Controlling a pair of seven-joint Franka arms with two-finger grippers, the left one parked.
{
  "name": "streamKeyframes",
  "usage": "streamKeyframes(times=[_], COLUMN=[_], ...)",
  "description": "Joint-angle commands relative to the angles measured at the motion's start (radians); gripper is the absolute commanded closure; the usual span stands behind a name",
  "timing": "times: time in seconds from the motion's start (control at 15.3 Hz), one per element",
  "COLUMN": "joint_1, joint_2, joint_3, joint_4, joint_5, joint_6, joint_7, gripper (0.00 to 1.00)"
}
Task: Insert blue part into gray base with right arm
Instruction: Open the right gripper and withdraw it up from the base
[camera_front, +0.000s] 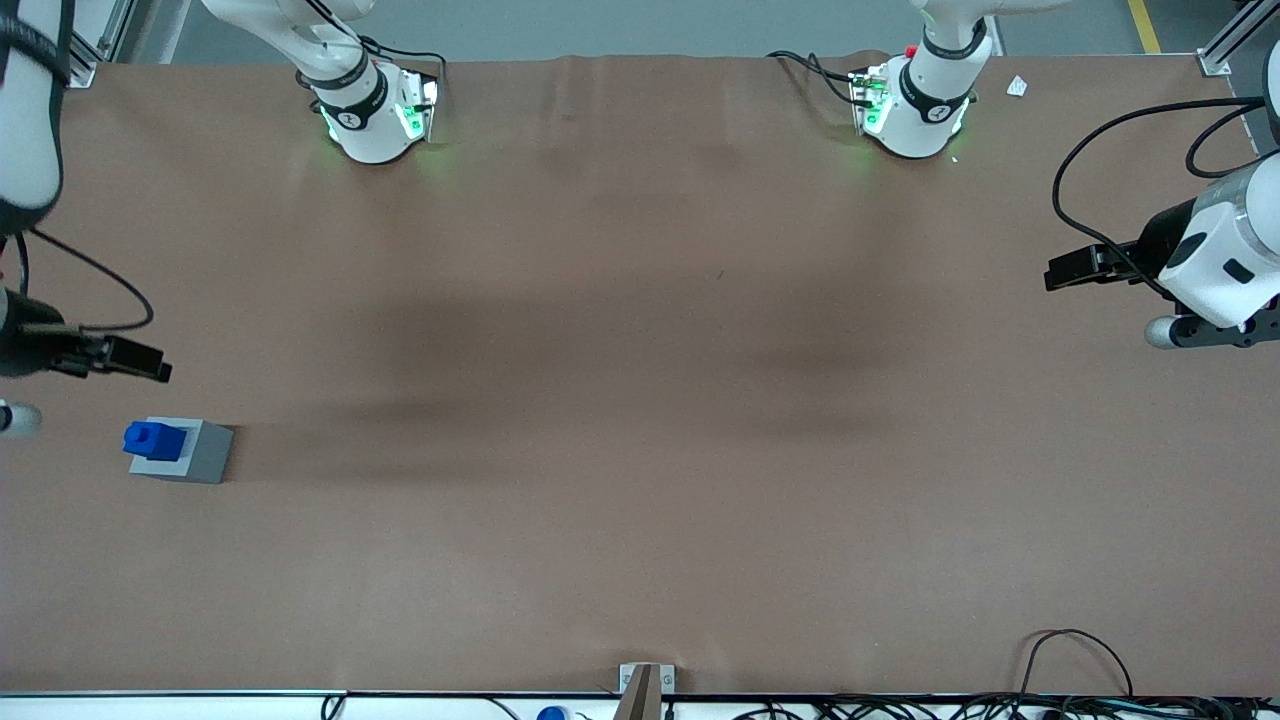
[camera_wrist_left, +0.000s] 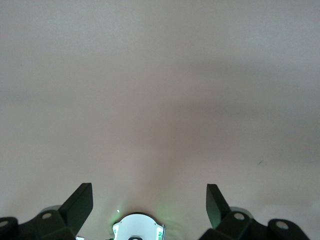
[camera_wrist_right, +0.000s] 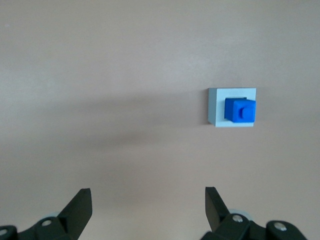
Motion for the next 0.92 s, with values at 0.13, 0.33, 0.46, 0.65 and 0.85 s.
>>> streamKeyframes(times=[0.13,0.33,0.46,0.65,0.85], joint_1=[0.032,0.034,0.034,0.029,0.032], joint_2=[-0.255,-0.329,-0.341,-0.332,-0.331], joint_3=[-0.002,0.000,-0.002,-0.002,-0.002], joint_4=[-0.226,-0.277,-0.276,-0.260,-0.254], joint_5=[-0.001,-0.003,-0.004,-0.009,-0.009], joint_6=[0.022,0.019,0.009,0.002,0.000], joint_7=[0.010,0.007,-0.003,-0.006,-0.003], gripper=[0.00,0.00,0.00,0.00,0.00])
